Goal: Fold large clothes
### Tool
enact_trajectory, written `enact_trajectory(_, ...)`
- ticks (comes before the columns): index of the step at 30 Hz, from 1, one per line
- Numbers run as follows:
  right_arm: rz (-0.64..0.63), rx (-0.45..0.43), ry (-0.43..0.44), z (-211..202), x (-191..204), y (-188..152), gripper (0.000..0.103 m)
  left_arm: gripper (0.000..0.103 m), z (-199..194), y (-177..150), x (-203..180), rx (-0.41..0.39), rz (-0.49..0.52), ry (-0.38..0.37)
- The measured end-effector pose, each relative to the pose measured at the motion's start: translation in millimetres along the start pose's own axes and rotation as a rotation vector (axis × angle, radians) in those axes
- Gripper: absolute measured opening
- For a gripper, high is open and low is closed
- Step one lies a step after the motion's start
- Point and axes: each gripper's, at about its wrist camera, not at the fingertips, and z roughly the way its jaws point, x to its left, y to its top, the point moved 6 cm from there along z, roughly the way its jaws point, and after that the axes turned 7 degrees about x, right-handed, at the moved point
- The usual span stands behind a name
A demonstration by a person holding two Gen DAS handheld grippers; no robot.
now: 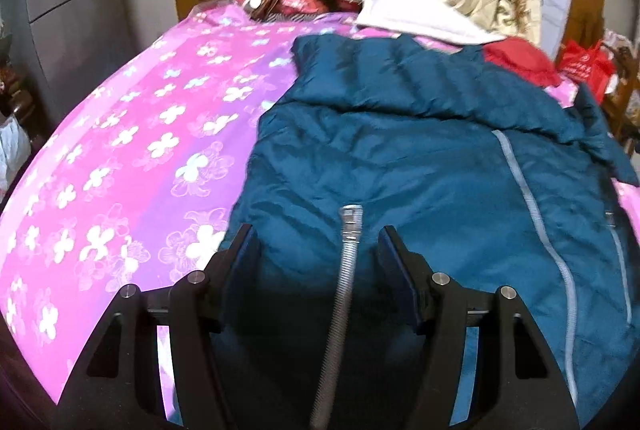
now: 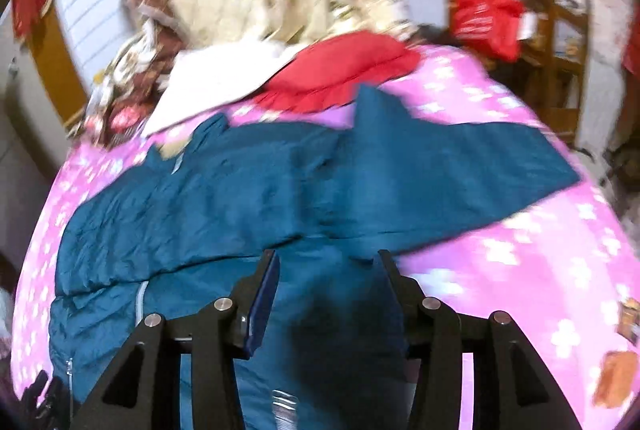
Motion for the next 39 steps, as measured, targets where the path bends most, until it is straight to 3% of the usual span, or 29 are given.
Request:
enact_trajectory(2, 0.049, -0.041, -0.041, -17, -40, -4, 0.048, 0.063, -11, -2, -8, -0.035, 0.023, -0.005)
enact_trajectory(5, 0.163, -0.03, -0.059, -27, -106, -11, 0.048, 0.063, -19, -5, -19, -0.07, 0.068, 0.0)
enact_trajectory(7, 0.26, -0.016, -0.032, -30, -148, -16, 0.048, 0.063, -16, -8, -23, -0.061, 0.083, -0.005)
enact_trajectory(13, 0.468, 0.019, 0.034, 0, -221, -20, 0.048, 0.063, 2, -10, -28, -0.001, 0.063, -0.024)
enact_trajectory(22, 0.577, 0.038, 0.037, 79, -260, 14, 0.046, 0.063, 19, -8, -33, 0.045, 0.04, -0.075)
enact_trajectory(30, 0.637, -0.004, 0.012, 114, -283, 47, 0.046, 0.063, 32, -3, -29, 0.071, -0.001, -0.135)
enact_trajectory(31, 0.64, -0.007, 0.008, 116, -285, 50, 0.043, 0.063, 34, -3, -29, 0.072, -0.001, -0.136)
enact_trajectory(32, 0.643, -0.008, 0.0, 118, -287, 53, 0.028, 0.063, 36, -3, -30, 0.074, -0.001, -0.135)
enact_trajectory(34, 0.643, 0.02, -0.017, 122, -290, 57, 0.013, 0.065, 39, -3, -31, 0.076, 0.003, -0.129)
enact_trajectory(39, 0.554, -0.015, -0.104, 93, -284, 81, 0.006, 0.066, 40, -3, -32, 0.073, 0.009, -0.13)
